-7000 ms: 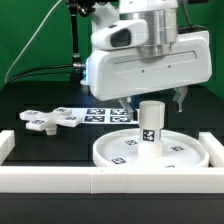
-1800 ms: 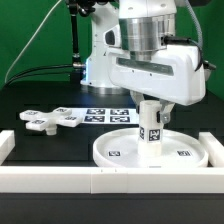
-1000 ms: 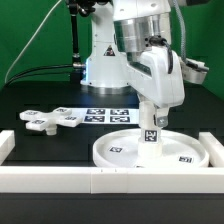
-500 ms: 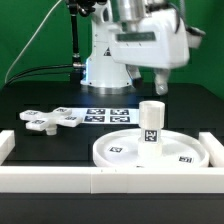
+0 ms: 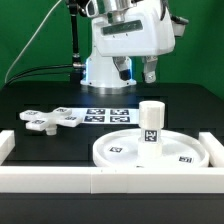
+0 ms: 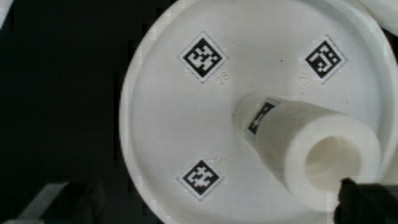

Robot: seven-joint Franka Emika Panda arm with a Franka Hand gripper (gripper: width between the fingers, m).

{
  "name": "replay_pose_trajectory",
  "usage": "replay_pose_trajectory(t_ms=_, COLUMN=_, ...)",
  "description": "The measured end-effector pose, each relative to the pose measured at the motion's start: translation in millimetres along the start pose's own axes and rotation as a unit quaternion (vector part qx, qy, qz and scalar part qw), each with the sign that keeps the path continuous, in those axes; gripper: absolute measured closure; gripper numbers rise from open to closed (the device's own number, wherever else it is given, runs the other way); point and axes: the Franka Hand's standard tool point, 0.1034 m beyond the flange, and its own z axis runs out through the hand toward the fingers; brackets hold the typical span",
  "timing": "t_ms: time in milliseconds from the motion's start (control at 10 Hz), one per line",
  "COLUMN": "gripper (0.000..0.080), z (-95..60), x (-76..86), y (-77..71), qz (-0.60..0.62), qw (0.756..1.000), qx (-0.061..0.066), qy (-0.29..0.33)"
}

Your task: Assemble round table

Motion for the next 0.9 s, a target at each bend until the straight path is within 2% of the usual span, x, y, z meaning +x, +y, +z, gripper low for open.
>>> replay_pose_trajectory(t_ms=100, gripper=0.0151, z=1.1, x=0.5, y=0.4, qz=-0.028, qw=1.000, qx=-0.001, qy=0.001)
replay_pose_trajectory(t_ms=200, gripper=0.0151, z=8.2, x=4.3, y=1.6, qz=-0.132, qw=0.991, qx=-0.009, qy=0.009)
replay_pose_trajectory(t_ms=300, gripper=0.0151, z=9.5, x=3.8, y=2.0, qz=-0.198, qw=0.980, qx=-0.020, qy=0.015)
replay_pose_trajectory(t_ms=400, gripper=0.0151, z=11.9, x=3.8, y=7.7, qz=-0.290, qw=0.956, qx=-0.030, qy=0.021)
replay_pose_trajectory(t_ms=500, gripper=0.0151, z=14.8, x=1.1, y=9.6, qz=-0.329, qw=0.943, qx=-0.036, qy=0.017)
replay_pose_trajectory(t_ms=900, gripper=0.0151, z=14.8, x=4.6, y=11.1, qz=-0.463, qw=0.885, qx=-0.039, qy=0.012)
